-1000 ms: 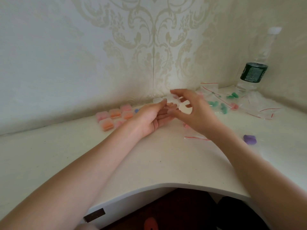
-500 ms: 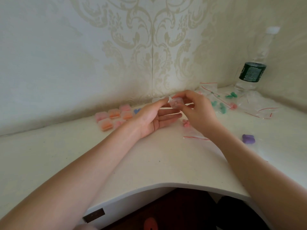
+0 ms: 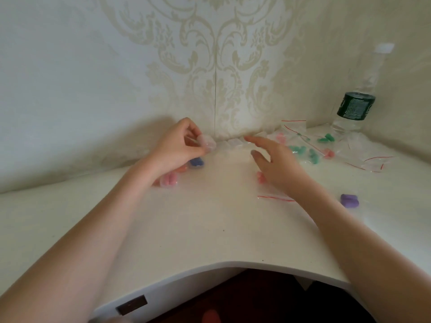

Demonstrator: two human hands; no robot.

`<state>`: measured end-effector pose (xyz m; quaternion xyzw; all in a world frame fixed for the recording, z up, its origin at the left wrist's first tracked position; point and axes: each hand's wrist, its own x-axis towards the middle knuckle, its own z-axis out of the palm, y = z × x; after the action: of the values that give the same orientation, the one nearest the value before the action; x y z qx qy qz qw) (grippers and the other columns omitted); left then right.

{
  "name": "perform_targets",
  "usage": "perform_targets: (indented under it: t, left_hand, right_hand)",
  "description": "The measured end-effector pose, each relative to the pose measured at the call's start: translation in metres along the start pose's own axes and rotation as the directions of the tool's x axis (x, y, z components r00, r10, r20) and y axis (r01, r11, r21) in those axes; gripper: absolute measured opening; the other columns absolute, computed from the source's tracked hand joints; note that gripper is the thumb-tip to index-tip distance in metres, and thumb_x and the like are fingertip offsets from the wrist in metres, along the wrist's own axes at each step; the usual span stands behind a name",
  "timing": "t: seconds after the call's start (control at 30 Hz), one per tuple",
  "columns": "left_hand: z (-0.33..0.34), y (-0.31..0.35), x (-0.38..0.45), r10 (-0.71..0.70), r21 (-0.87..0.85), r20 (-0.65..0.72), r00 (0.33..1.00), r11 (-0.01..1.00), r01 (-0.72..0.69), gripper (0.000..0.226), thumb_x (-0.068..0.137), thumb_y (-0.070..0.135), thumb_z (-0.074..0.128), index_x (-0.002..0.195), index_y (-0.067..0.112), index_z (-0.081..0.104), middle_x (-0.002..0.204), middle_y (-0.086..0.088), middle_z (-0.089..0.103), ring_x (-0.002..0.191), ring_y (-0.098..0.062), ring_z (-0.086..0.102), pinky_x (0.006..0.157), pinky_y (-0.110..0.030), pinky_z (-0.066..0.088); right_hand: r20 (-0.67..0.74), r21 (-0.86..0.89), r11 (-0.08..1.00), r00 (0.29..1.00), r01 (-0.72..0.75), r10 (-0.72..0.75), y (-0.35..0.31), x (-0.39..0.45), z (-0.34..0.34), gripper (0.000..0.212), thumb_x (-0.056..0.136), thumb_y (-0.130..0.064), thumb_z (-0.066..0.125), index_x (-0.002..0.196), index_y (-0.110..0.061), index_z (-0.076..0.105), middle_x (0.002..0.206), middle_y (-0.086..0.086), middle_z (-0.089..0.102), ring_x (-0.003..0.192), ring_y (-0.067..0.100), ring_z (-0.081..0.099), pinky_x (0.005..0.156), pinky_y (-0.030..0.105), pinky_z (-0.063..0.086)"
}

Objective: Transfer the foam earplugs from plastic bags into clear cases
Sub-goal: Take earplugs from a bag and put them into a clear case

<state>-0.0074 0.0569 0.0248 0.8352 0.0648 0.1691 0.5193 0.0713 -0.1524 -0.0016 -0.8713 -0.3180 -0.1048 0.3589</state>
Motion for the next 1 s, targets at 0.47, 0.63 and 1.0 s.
perform_targets:
  t: [0.47, 0.63, 1.0]
  left_hand:
    - [0.001, -0.010, -0.002, 0.010, 0.607, -0.026, 1.000, 0.795, 0.007, 0.023, 0.088, 0.038, 0.055, 0.101, 0.020, 0.050, 0.094, -0.001, 0.056, 0.047, -0.019, 0.048, 0.032, -0.022, 0.031]
    - [0.012, -0.018, 0.006, 0.317, 0.745, -0.036, 0.948, 0.641, -0.186, 0.052, 0.083, 0.029, 0.057, 0.131, 0.014, 0.044, 0.117, -0.007, 0.061, 0.108, -0.031, 0.055, 0.085, -0.039, 0.043]
    - [0.093, 0.056, 0.013, 0.545, 0.592, 0.014, 0.838, 0.671, -0.446, 0.013, 0.087, 0.018, 0.062, 0.093, 0.017, 0.073, 0.088, -0.003, 0.071, 0.087, -0.025, 0.061, 0.069, -0.029, 0.039]
  right_hand:
    - [0.100, -0.245, 0.969, 0.995, 0.044, -0.020, 0.003, 0.003, 0.015, 0.017, 0.090, -0.017, 0.058, 0.100, -0.018, 0.072, 0.096, 0.002, 0.065, 0.098, 0.022, 0.055, 0.088, 0.037, 0.044]
    - [-0.054, -0.146, 0.989, 0.998, 0.027, -0.036, 0.004, 0.000, 0.011, 0.010, 0.088, -0.010, 0.058, 0.088, -0.012, 0.068, 0.086, 0.000, 0.059, 0.084, 0.018, 0.049, 0.070, 0.030, 0.038]
    - [-0.181, 0.573, 0.814, 0.954, -0.097, 0.241, -0.004, -0.010, -0.034, 0.020, 0.088, 0.001, 0.061, 0.082, -0.016, 0.052, 0.081, 0.006, 0.067, 0.067, 0.011, 0.066, 0.057, 0.028, 0.057]
